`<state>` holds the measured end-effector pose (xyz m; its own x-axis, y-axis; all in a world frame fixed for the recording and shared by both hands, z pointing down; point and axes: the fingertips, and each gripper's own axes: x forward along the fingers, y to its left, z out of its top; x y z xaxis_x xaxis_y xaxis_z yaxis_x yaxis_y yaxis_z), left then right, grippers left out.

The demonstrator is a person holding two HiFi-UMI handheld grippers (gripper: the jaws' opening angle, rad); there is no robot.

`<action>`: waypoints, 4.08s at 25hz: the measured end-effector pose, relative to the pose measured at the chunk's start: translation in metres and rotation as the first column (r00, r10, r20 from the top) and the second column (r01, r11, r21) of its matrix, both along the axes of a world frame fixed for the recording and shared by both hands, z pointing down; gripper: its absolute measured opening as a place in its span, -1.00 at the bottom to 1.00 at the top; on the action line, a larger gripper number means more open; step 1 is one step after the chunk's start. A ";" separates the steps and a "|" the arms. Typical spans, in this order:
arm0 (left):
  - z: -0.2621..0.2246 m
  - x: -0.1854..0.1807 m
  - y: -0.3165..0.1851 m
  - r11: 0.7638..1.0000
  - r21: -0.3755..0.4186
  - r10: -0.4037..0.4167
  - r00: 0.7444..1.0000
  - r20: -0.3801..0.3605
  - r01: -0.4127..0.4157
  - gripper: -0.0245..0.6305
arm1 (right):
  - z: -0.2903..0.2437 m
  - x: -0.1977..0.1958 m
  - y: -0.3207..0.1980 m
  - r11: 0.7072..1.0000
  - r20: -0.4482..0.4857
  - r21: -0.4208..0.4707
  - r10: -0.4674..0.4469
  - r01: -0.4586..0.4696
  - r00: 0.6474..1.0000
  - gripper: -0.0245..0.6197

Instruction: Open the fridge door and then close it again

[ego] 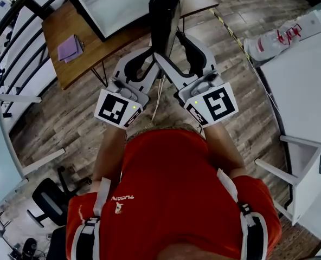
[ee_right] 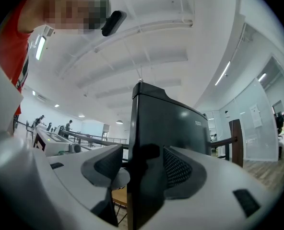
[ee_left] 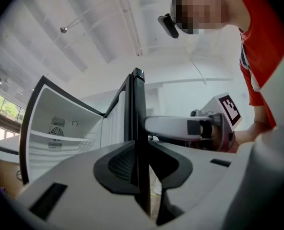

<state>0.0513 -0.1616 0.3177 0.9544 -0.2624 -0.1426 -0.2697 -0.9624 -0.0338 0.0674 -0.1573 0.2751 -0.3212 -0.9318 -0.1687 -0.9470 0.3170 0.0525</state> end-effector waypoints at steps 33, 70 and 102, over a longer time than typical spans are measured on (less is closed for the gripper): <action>0.009 0.025 0.069 0.943 -0.038 -0.329 0.944 0.015 0.329 -0.90 | 0.005 0.205 0.090 0.996 0.001 0.012 -0.083 0.083 0.997 -0.32; 0.003 -0.043 0.034 0.933 -0.028 -0.357 0.934 0.018 0.357 -0.90 | 0.003 0.202 0.089 1.000 -0.007 0.031 -0.005 0.005 1.000 -0.43; -0.002 -0.109 -0.009 0.943 -0.032 -0.333 0.943 -0.026 0.332 -0.90 | -0.002 0.010 -0.007 0.996 -0.078 0.038 -0.082 0.085 0.994 -0.13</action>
